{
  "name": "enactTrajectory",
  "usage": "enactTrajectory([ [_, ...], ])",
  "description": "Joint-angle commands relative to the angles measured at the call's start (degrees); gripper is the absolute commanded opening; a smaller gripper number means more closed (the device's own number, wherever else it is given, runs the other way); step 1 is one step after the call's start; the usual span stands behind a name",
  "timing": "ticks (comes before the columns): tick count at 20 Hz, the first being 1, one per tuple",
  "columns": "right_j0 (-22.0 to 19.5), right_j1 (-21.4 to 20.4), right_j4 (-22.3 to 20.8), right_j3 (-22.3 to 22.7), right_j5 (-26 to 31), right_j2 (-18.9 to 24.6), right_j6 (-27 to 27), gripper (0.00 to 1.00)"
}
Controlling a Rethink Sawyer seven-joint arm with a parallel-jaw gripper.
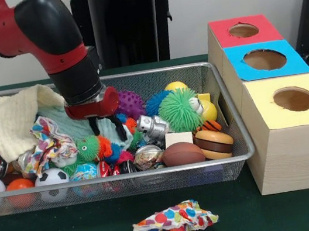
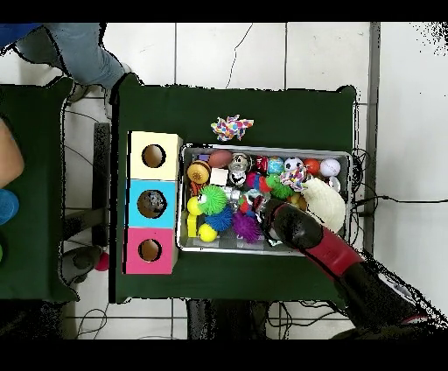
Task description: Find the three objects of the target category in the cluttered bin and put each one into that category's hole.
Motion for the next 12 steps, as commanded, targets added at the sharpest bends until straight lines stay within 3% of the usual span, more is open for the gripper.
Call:
enactTrajectory([
  [1, -0.01, 5.23, 2.74, 4.89, -0.9, 7.37, 11.27, 1.0],
  [6, 0.29, 5.06, 2.56, 5.01, -0.57, 7.14, 10.74, 1.0],
  [7, 1.58, 3.99, 2.33, 4.63, 0.03, 5.67, 10.56, 1.0],
  [10, 9.64, -1.55, -0.23, 1.02, 7.8, -4.81, 7.31, 1.0],
  [12, 12.0, -3.01, -1.89, -0.68, 8.93, -8.33, 5.55, 1.0],
])
